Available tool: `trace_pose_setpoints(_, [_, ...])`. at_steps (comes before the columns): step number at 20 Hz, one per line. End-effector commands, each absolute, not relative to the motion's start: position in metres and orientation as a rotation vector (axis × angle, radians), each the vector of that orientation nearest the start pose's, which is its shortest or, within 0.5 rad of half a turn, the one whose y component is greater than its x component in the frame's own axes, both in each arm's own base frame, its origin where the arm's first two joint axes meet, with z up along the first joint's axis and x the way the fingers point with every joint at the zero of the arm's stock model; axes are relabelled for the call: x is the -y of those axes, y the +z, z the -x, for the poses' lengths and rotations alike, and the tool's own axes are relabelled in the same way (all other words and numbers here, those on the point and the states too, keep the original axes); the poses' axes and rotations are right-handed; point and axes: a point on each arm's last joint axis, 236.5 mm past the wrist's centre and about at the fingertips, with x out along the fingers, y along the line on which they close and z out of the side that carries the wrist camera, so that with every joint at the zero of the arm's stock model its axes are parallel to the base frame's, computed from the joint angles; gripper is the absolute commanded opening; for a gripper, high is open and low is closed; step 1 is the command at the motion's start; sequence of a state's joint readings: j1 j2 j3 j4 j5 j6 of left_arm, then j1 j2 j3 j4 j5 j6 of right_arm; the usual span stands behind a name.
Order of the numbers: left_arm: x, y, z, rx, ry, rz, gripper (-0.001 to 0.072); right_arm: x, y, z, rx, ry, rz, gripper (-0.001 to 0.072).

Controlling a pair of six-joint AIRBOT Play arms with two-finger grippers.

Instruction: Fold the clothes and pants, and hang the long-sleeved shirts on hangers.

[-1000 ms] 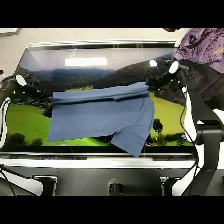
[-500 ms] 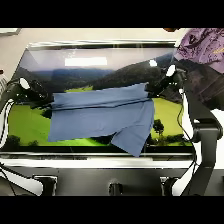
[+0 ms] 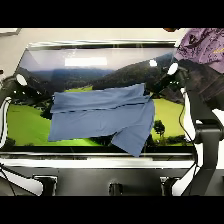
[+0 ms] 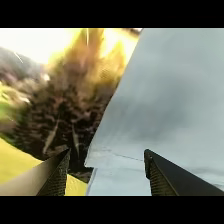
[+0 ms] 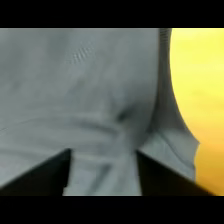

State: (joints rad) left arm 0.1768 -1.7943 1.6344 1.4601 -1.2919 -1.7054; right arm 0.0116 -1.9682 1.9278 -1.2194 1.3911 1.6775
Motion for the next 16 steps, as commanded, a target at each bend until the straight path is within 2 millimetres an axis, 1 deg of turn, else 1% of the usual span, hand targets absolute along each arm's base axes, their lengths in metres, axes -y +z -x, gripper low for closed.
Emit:
trace_pose_setpoints(1, [-0.080,0.003,-0.470,-1.355,0.212,0.284,0.0541,-0.069,0.009,-0.503,-1.379,0.194,-0.305,0.0486])
trace_pose_setpoints(2, [-0.091,0.022,-0.462,-1.337,0.231,0.261,0.0541,-0.053,0.024,-0.491,-1.383,0.186,-0.241,0.0485])
trace_pose_setpoints(3, [-0.101,0.039,-0.450,-1.331,0.245,0.241,0.0540,-0.036,0.039,-0.481,-1.382,0.164,-0.221,0.0479])
trace_pose_setpoints(4, [-0.111,0.052,-0.436,-1.320,0.267,0.259,0.0540,-0.026,0.053,-0.476,-1.359,0.157,-0.262,0.0478])
trace_pose_setpoints(5, [-0.120,0.058,-0.419,-1.313,0.299,0.288,0.0540,-0.016,0.059,-0.465,-1.350,0.162,-0.277,0.0476])
trace_pose_setpoints(6, [-0.128,0.058,-0.398,-1.319,0.327,0.312,0.0539,-0.009,0.058,-0.450,-1.349,0.166,-0.325,0.0476])
trace_pose_setpoints(7, [-0.134,0.052,-0.376,-1.333,0.354,0.343,0.0539,-0.008,0.051,-0.428,-1.364,0.191,-0.382,0.0477])
trace_pose_setpoints(8, [-0.135,0.044,-0.352,-1.347,0.371,0.387,0.0539,-0.010,0.039,-0.405,-1.386,0.205,-0.437,0.0477])
trace_pose_setpoints(9, [-0.133,0.036,-0.334,-1.356,0.378,0.430,0.0538,-0.016,0.025,-0.380,-1.408,0.224,-0.487,0.0478])
trace_pose_setpoints(11, [-0.127,0.021,-0.302,-1.381,0.394,0.479,0.0537,-0.039,-0.007,-0.328,-1.454,0.262,-0.573,0.0478])
trace_pose_setpoints(12, [-0.123,0.014,-0.290,-1.394,0.397,0.484,0.0537,-0.056,-0.021,-0.303,-1.474,0.291,-0.611,0.0478])
trace_pose_setpoints(14, [-0.116,0.003,-0.277,-1.426,0.396,0.492,0.0537,-0.086,-0.044,-0.267,-1.490,0.340,-0.705,0.0478])
trace_pose_setpoints(16, [-0.113,-0.005,-0.272,-1.453,0.392,0.496,0.0537,-0.104,-0.066,-0.237,-1.511,0.358,-0.784,0.0477])
